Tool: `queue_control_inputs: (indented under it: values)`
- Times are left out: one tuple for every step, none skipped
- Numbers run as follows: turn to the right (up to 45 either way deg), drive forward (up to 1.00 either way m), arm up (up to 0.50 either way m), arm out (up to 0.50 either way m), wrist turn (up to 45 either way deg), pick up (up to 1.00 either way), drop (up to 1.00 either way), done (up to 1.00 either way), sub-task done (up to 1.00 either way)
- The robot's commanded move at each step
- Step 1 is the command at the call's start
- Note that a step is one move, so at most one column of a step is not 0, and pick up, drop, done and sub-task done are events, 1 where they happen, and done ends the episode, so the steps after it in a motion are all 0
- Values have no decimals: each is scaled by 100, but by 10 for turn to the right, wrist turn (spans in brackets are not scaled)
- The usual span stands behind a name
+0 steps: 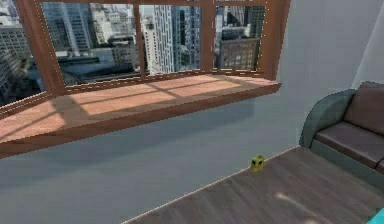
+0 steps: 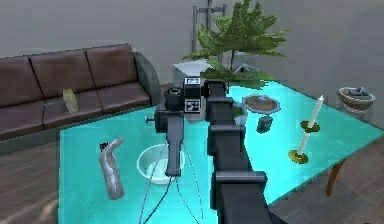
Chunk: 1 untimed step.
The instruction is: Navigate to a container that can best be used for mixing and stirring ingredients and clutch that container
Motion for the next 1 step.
queue_control_inputs:
  values:
    - [0, 0, 0, 0, 450, 0, 0, 0, 0]
